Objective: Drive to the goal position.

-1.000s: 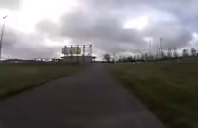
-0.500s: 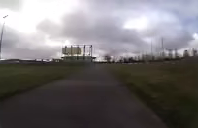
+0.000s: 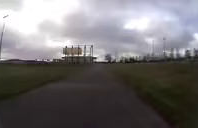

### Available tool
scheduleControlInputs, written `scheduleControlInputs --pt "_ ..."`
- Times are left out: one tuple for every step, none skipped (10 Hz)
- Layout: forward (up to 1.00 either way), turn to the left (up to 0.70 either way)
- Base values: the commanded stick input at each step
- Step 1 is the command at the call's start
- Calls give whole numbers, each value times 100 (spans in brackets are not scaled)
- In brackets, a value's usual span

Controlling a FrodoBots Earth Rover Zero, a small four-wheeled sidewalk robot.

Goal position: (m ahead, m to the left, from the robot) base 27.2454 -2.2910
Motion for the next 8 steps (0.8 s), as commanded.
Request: scheduleControlInputs --pt "100 0" --pt "100 0" --pt "100 0" --pt "100 0" --pt "100 0" --pt "100 0" --pt "100 0" --pt "100 0"
